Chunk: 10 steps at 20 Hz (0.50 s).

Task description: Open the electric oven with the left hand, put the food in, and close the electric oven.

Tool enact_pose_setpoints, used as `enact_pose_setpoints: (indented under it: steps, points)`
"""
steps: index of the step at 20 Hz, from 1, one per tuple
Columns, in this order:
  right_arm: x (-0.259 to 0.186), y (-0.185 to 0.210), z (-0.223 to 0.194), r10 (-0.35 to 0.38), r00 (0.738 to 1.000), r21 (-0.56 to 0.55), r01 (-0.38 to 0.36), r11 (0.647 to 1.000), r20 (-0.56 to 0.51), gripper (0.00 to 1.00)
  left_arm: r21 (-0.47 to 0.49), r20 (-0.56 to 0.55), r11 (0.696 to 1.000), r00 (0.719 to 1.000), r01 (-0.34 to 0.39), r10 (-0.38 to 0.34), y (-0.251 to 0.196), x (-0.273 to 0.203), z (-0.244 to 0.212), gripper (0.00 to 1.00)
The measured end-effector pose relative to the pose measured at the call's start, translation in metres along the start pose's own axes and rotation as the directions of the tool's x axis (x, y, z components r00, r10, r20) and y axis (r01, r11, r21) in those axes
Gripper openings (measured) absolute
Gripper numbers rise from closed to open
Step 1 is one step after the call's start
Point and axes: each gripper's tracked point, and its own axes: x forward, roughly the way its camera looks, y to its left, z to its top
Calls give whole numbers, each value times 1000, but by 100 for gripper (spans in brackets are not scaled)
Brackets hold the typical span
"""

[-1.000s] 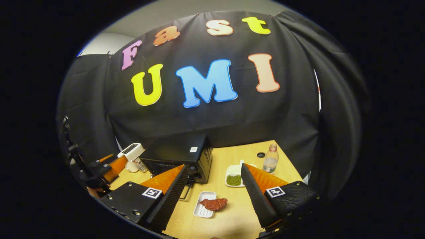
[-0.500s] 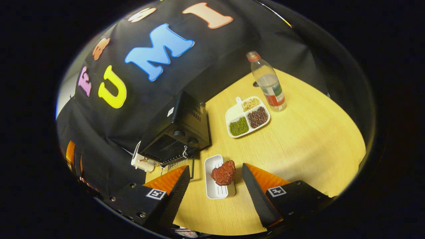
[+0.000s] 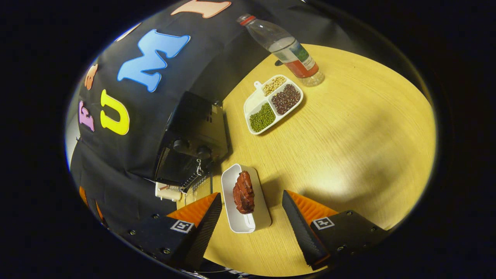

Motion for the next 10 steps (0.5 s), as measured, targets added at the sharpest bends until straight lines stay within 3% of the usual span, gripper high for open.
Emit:
enact_pose_setpoints:
  steps: [2, 7, 8, 10]
  points:
    - [8, 1, -2, 7, 1000, 24, -7, 1000, -6, 95, 4, 2, 1000, 1000, -6, 6, -2, -3, 2, 100]
    - [18, 12, -6, 60, 998, 64, -58, 996, -33, 79, 6, -46, 1000, 999, -25, 26, -2, -21, -9, 100]
    - [23, 10, -5, 47, 999, 41, -46, 998, -25, 70, 6, -40, 999, 999, -37, 37, 1, -28, -7, 100]
    - [23, 15, -2, 46, 999, 13, -46, 999, -15, 34, 2, -39, 999, 998, -48, 48, 7, -41, -9, 100]
